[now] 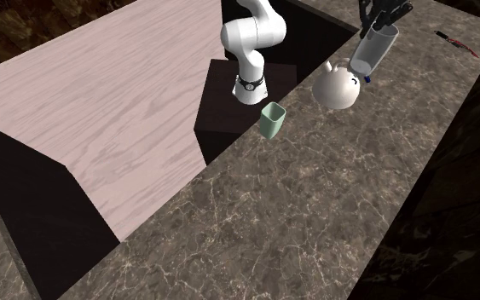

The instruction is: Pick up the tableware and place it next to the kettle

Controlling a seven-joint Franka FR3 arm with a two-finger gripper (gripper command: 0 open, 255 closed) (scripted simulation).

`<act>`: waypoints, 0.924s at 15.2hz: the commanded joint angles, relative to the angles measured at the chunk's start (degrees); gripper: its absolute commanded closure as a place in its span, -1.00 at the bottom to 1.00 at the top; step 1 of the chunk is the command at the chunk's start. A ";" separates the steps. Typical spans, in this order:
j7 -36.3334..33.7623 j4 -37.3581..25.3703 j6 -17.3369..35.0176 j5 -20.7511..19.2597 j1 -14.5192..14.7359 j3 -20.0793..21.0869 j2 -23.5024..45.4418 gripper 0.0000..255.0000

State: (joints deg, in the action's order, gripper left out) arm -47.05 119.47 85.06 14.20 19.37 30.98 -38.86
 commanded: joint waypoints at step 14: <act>-22.42 -14.26 -2.98 7.16 -0.60 20.97 5.67 1.00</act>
State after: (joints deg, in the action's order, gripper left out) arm -67.77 106.35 82.09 21.05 19.10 50.22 -33.77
